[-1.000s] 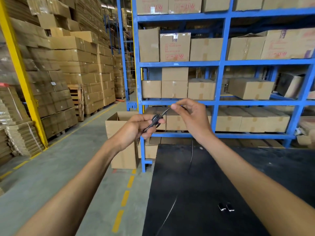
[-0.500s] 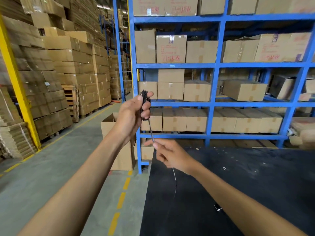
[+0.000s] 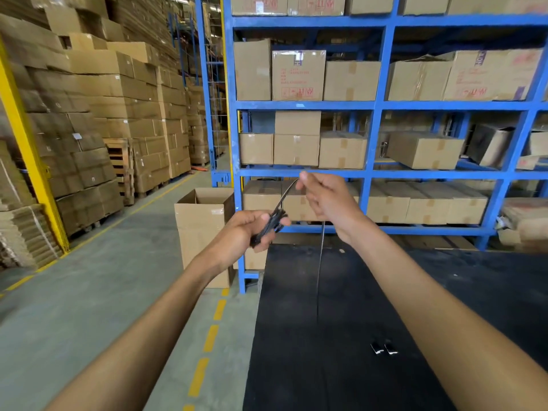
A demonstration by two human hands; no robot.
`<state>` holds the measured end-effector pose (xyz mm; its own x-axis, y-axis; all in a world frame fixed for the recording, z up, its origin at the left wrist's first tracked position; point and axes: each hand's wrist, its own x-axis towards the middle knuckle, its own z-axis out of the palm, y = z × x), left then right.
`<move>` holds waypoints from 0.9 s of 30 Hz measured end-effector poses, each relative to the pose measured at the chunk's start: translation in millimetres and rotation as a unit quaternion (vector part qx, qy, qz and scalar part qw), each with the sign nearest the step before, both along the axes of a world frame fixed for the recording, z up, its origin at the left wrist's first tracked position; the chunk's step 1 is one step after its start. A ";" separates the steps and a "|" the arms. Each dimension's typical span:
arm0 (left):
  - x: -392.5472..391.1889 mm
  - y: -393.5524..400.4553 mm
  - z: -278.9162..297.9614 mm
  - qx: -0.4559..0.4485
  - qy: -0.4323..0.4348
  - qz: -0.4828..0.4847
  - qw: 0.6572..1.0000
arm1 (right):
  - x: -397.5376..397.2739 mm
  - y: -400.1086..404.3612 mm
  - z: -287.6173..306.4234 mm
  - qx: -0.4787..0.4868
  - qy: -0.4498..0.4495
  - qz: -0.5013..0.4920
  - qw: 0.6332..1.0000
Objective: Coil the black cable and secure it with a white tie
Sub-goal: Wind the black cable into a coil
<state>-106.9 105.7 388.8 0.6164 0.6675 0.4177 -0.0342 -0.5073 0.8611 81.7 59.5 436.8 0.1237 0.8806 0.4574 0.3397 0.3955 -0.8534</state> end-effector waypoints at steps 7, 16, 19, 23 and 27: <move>-2.7 -14.1 36.6 -0.111 -0.238 -0.102 0.959 | -9.3 15.2 -45.7 -0.066 0.020 0.017 0.997; -5.7 12.8 37.6 0.215 -0.008 0.173 0.961 | -44.4 -33.6 -81.5 -0.140 -0.037 0.263 0.954; -13.9 22.7 19.9 0.239 0.176 0.185 0.937 | -42.1 -36.8 -61.5 -0.044 -0.006 0.154 0.987; -16.7 7.8 8.7 -0.011 0.099 0.027 0.995 | -27.9 -27.7 -33.2 0.056 -0.036 0.035 0.997; -18.0 -7.2 20.3 -0.189 -0.033 -0.113 0.975 | -13.7 -12.4 -17.0 0.085 -0.033 -0.012 0.996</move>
<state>-124.9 98.5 409.1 0.7456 0.6319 0.2117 -0.1694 -0.1276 0.9773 67.9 47.1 419.8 0.1085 0.7868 0.6076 0.4035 0.5237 -0.7503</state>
